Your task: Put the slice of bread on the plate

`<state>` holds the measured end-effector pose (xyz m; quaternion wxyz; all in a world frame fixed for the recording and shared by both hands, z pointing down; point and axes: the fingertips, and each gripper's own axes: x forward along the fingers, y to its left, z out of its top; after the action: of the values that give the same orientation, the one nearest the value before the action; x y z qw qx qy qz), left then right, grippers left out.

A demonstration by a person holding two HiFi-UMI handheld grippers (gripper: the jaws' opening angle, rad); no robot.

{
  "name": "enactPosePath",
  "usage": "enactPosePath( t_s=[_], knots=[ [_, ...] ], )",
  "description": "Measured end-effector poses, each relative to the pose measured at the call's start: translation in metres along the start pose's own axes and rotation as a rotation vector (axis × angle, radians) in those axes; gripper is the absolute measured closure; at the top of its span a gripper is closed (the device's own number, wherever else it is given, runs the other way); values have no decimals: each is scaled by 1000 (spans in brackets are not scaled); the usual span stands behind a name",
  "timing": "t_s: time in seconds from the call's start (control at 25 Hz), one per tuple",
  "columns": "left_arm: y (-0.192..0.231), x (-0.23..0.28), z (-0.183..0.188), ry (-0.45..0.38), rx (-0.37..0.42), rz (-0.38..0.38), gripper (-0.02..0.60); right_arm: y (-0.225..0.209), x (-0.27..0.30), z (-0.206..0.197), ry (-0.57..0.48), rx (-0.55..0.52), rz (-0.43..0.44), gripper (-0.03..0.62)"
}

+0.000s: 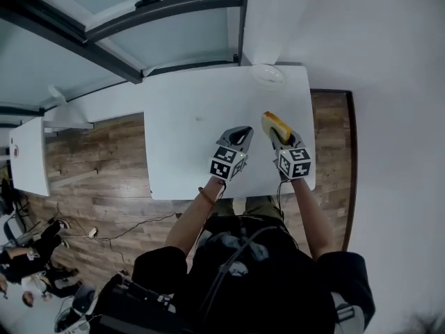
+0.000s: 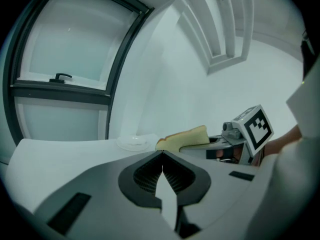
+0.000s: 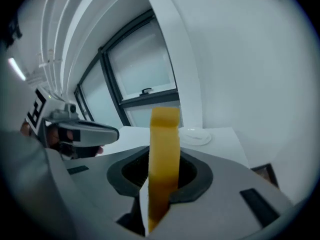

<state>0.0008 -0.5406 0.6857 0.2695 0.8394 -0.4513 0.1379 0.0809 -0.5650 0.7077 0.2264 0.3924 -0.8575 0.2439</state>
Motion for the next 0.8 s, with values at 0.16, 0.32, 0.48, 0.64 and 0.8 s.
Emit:
enactPosePath(
  t_s=[0.16, 0.32, 0.48, 0.64, 0.8],
  knots=[
    [27, 41, -1, 21, -13, 40, 575, -38, 68, 25, 20, -248, -56, 497],
    [51, 68, 8, 13, -44, 67, 575, -70, 127, 39, 93, -451, -93, 497],
    [69, 77, 13, 28, -75, 114, 575, -94, 171, 52, 176, -736, -174, 497],
    [65, 69, 2, 6, -156, 102, 575, -113, 206, 57, 242, -1197, -303, 497],
    [59, 55, -11, -17, -229, 116, 575, -117, 231, 46, 305, -1446, -307, 497]
  ],
)
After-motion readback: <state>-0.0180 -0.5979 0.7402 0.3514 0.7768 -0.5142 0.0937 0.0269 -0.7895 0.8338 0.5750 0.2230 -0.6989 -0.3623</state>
